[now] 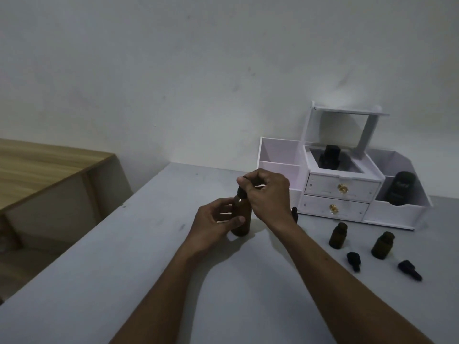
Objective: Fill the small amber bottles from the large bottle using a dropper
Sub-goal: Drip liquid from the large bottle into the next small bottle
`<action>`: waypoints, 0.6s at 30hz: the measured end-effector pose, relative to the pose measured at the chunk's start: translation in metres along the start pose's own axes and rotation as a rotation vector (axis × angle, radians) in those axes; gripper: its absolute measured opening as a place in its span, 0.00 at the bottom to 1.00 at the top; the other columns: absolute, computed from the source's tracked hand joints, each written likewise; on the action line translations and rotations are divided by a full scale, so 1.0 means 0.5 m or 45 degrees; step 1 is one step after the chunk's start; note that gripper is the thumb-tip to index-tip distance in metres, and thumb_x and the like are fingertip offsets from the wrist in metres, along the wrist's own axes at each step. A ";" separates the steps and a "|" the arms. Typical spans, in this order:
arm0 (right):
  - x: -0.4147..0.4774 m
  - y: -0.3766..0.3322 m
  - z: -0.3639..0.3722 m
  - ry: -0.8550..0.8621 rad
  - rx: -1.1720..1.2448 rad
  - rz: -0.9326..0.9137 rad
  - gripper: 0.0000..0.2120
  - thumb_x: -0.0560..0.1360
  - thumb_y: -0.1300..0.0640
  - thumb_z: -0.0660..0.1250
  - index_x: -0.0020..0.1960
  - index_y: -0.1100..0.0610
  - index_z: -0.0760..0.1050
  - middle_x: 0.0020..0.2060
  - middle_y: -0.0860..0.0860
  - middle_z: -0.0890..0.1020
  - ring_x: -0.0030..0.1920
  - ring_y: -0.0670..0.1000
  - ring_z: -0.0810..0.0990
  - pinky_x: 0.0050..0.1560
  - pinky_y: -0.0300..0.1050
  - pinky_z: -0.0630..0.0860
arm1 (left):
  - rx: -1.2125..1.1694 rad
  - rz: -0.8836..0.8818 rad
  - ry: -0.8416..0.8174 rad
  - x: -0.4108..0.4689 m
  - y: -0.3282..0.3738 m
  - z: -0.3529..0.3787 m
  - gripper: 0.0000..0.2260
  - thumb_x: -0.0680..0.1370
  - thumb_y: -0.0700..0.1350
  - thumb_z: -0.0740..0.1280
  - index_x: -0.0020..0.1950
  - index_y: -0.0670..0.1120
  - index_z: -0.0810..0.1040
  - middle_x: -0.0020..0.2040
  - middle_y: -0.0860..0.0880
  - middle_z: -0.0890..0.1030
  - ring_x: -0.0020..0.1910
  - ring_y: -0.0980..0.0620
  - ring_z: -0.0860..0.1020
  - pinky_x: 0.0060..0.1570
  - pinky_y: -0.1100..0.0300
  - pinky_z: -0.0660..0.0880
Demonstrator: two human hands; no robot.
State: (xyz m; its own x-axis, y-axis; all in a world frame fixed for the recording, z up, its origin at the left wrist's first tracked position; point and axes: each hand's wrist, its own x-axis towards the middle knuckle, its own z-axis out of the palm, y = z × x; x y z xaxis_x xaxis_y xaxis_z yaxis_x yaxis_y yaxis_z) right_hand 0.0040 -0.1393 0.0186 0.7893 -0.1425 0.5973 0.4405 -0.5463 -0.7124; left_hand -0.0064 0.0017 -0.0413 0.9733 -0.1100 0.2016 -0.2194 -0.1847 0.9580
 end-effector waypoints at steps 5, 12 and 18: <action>0.001 -0.004 -0.012 0.002 0.039 -0.021 0.07 0.73 0.52 0.74 0.48 0.54 0.85 0.40 0.44 0.85 0.40 0.39 0.82 0.42 0.25 0.75 | -0.020 -0.004 -0.011 0.000 0.004 -0.002 0.18 0.70 0.50 0.77 0.57 0.60 0.76 0.51 0.62 0.81 0.48 0.63 0.81 0.44 0.70 0.75; 0.045 -0.071 -0.064 0.041 0.143 -0.164 0.08 0.75 0.52 0.72 0.50 0.56 0.84 0.38 0.47 0.86 0.37 0.40 0.84 0.44 0.32 0.80 | -0.023 0.058 0.089 -0.001 0.009 0.002 0.28 0.68 0.49 0.78 0.66 0.56 0.73 0.60 0.57 0.78 0.55 0.56 0.79 0.46 0.68 0.74; 0.087 -0.119 -0.165 0.259 0.255 -0.260 0.07 0.76 0.54 0.71 0.51 0.57 0.82 0.37 0.43 0.84 0.39 0.38 0.84 0.44 0.30 0.79 | 0.041 0.314 0.592 -0.036 0.061 0.029 0.22 0.71 0.47 0.75 0.63 0.53 0.74 0.51 0.58 0.80 0.47 0.61 0.80 0.41 0.71 0.73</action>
State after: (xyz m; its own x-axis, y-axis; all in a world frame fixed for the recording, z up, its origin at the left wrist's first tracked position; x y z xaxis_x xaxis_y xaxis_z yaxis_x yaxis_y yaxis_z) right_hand -0.0233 -0.1812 0.1172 0.5839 -0.2198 0.7815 0.6714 -0.4104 -0.6171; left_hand -0.0318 -0.0162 -0.0185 0.8184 0.2894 0.4965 -0.4406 -0.2387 0.8654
